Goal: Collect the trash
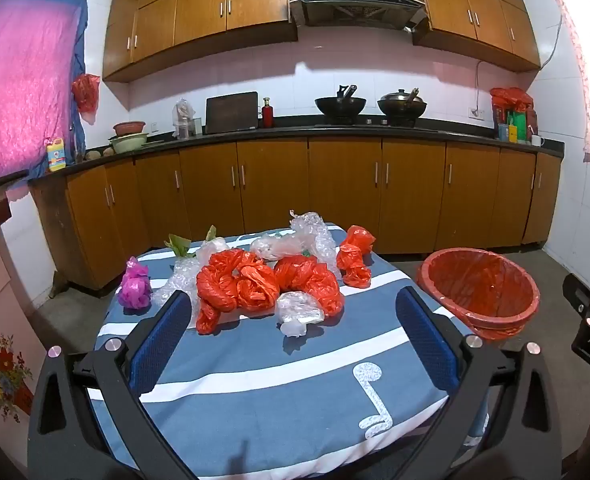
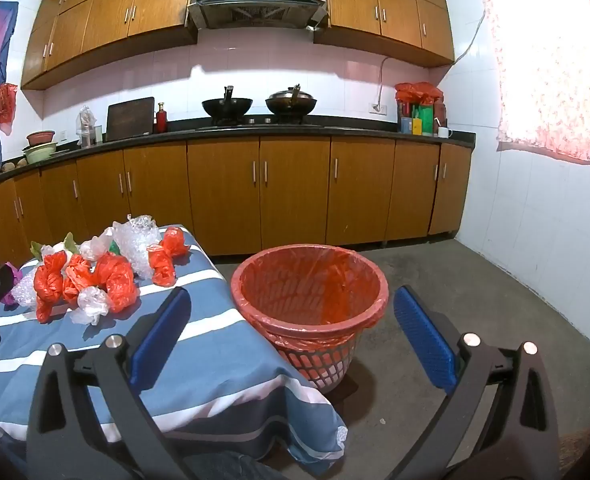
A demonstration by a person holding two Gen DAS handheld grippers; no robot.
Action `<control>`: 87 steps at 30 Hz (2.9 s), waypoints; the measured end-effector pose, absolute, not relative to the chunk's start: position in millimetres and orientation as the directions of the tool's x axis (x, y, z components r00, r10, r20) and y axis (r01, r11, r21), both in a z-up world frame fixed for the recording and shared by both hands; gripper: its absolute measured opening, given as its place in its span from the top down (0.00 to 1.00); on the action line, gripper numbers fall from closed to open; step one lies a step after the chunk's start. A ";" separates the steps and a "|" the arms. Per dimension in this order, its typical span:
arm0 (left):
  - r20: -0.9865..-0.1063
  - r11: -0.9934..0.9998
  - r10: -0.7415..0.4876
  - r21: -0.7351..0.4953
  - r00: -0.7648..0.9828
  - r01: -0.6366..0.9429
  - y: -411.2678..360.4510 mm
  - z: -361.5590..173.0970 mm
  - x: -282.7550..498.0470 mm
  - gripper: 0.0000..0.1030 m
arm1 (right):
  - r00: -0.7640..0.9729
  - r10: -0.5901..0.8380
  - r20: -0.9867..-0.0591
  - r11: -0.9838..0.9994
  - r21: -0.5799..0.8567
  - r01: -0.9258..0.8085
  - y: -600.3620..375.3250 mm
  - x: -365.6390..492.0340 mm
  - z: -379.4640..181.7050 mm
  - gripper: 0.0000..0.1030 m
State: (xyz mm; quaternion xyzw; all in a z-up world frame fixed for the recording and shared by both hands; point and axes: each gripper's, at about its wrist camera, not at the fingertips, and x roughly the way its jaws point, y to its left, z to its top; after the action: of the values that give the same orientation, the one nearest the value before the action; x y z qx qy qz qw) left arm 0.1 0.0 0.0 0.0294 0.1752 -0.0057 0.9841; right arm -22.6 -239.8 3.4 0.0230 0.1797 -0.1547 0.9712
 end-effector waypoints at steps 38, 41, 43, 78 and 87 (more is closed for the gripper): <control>-0.350 0.998 0.001 0.060 0.937 0.022 -0.1 -0.2 0.3 0.02 | 0.887 -0.290 -0.360 0.951 -0.002 0.310 -240.7 -23.1 0.8 0.04; -0.350 0.998 0.001 0.061 0.937 0.021 -0.2 -0.1 0.3 0.02 | 0.887 -0.289 -0.360 0.951 -0.002 0.309 -240.7 -23.0 0.7 0.04; -0.349 0.998 0.001 0.061 0.937 0.022 0.1 -0.1 0.2 0.02 | 0.887 -0.289 -0.360 0.951 -0.001 0.309 -241.1 -23.0 0.6 0.04; -0.352 0.998 0.002 0.063 0.936 0.021 -0.2 -0.2 0.3 0.02 | 0.886 -0.288 -0.363 0.951 0.002 0.309 -242.6 -23.9 0.5 0.04; -0.352 0.998 0.003 0.063 0.936 0.021 -0.2 -0.1 0.3 0.02 | 0.886 -0.287 -0.363 0.951 0.003 0.309 -242.5 -23.9 -0.1 0.04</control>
State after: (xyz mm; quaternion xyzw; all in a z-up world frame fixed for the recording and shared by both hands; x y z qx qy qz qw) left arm 0.3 -0.2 -0.1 0.0331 0.1788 -0.0047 0.9833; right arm -23.9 -242.5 -0.1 0.0303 0.1823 -0.1536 0.9707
